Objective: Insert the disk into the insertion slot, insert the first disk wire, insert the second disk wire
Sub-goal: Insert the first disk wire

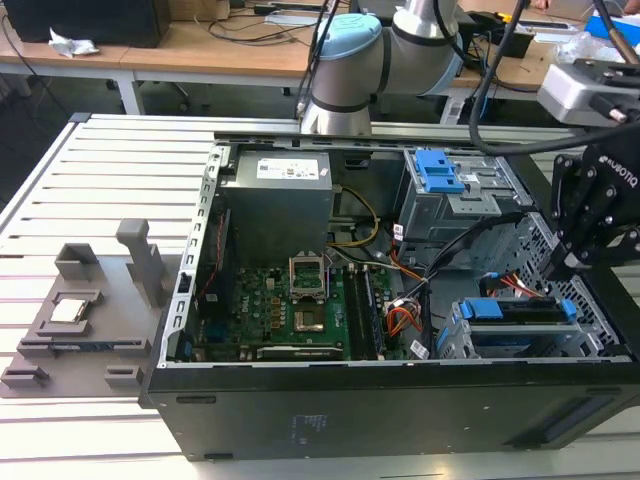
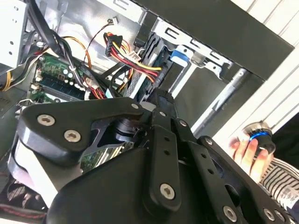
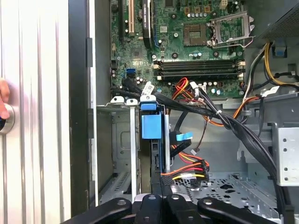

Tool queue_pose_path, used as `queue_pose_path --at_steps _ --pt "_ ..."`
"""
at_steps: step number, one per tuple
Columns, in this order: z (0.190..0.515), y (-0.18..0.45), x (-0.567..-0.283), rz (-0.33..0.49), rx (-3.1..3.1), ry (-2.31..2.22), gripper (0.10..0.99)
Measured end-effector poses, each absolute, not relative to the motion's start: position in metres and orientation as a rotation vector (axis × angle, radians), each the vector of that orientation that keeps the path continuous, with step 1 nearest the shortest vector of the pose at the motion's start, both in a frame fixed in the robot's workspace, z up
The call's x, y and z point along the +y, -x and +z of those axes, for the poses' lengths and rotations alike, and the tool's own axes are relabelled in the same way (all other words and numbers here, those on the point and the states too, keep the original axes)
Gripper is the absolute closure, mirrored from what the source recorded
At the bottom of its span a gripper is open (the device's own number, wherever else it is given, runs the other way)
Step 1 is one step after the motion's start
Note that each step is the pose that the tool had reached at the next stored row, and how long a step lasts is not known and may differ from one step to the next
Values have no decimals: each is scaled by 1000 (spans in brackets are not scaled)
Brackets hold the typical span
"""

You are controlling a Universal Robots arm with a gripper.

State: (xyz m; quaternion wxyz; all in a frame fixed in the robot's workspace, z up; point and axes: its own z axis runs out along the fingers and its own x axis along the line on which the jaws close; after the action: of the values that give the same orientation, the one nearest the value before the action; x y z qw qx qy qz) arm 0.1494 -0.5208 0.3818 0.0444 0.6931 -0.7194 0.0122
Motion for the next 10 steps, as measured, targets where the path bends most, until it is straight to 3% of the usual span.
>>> queue_pose_path --at_steps 10 --pt "383 -149 -521 37 -2198 -2118 980"
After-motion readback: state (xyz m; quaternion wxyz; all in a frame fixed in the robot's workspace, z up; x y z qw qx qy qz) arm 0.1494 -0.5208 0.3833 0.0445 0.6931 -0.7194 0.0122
